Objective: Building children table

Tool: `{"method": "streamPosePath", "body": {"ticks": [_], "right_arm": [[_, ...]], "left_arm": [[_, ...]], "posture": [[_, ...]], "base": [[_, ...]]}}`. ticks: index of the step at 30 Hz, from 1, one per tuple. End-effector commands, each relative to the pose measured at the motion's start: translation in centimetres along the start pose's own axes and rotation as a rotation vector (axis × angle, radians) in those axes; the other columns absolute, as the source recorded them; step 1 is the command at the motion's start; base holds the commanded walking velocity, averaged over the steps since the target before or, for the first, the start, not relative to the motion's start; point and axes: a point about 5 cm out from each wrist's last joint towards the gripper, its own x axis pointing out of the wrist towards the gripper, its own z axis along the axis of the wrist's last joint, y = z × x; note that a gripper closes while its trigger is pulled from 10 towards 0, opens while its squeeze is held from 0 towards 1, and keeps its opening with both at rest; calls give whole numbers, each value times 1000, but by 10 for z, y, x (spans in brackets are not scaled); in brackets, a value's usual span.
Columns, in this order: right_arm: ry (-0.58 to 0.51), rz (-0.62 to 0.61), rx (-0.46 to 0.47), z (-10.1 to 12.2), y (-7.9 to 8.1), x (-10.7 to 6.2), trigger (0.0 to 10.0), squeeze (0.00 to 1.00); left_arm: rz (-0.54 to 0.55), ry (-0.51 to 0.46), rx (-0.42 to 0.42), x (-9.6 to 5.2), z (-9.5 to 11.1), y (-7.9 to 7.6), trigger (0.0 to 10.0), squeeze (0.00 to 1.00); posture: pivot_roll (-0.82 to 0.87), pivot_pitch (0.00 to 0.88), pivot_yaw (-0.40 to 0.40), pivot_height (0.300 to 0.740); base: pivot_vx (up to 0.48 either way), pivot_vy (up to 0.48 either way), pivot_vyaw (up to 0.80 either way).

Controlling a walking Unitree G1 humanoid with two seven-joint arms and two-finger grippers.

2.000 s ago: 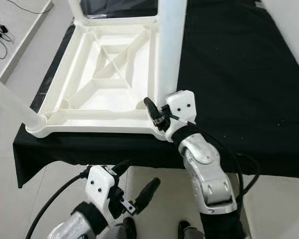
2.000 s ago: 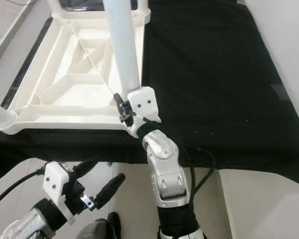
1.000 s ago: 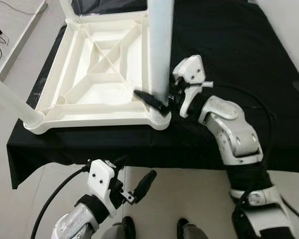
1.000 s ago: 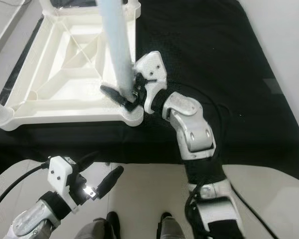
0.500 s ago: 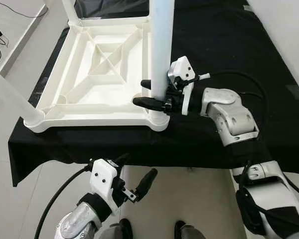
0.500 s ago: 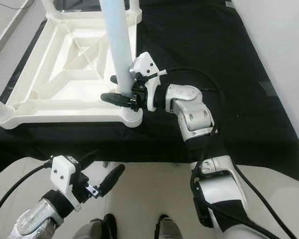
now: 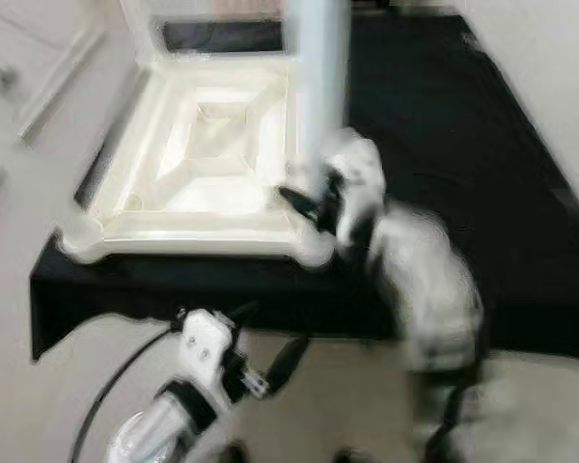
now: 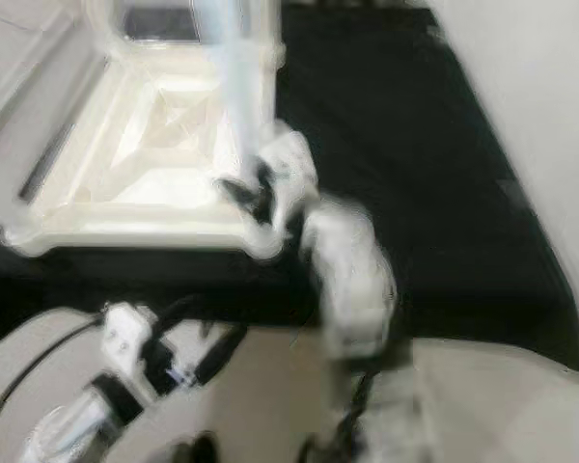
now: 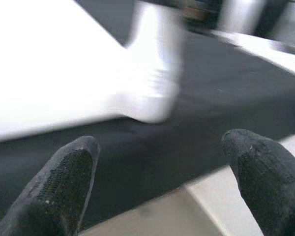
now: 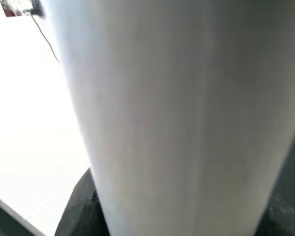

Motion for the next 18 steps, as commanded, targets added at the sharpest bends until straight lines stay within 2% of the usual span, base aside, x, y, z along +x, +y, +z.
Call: {"method": "streamPosePath", "body": {"ticks": [1, 3, 8, 9, 10, 14, 15, 16, 17, 18], "right_arm": [[324, -78, 70, -60, -6, -12, 0, 0], [292, -62, 75, -56, 6, -5, 0, 0], [257, -32, 69, -51, 13, 10, 0, 0], [257, -51, 67, -48, 13, 11, 8824, 0], [262, -62, 59, -45, 13, 11, 10000, 0], [236, -94, 56, -38, 9, 11, 10000, 0], [200, -70, 60, -33, 6, 13, 10000, 1000], [145, -20, 79, -24, 4, 18, 10000, 1000], [145, -20, 79, -24, 4, 18, 10000, 1000], [94, 43, 83, -16, 3, 23, 10000, 1000]], "left_arm": [[-6, 16, -2, -2, -3, 0, 10000, 0], [-15, 16, -6, 1, -4, 2, 10000, 0], [-20, 13, -7, 5, -5, 3, 10000, 0], [-15, 10, -4, 5, -5, 4, 10000, 0], [-9, 7, -1, 6, -5, 5, 10000, 0], [-1, 2, 3, 6, -4, 7, 10000, 0], [0, 0, 3, 7, -5, 7, 10000, 0], [0, -2, 4, 8, -5, 8, 10000, 0], [0, -2, 4, 8, -5, 8, 10000, 0], [-1, -3, 4, 9, -5, 8, 10000, 0]], "posture": [[24, 250, 18, 740], [25, 242, 25, 740], [25, 235, 26, 740], [24, 231, 25, 740], [24, 229, 23, 740], [25, 224, 22, 740], [25, 223, 21, 740], [28, 216, 21, 740], [28, 216, 21, 740], [27, 213, 20, 740]], "base": [[0, 0, 0], [0, 0, 0], [0, 0, 0], [0, 0, 0], [0, 0, 0], [0, 0, 0], [0, 0, 0], [0, 0, 0], [0, 0, 0], [0, 0, 0]]}}
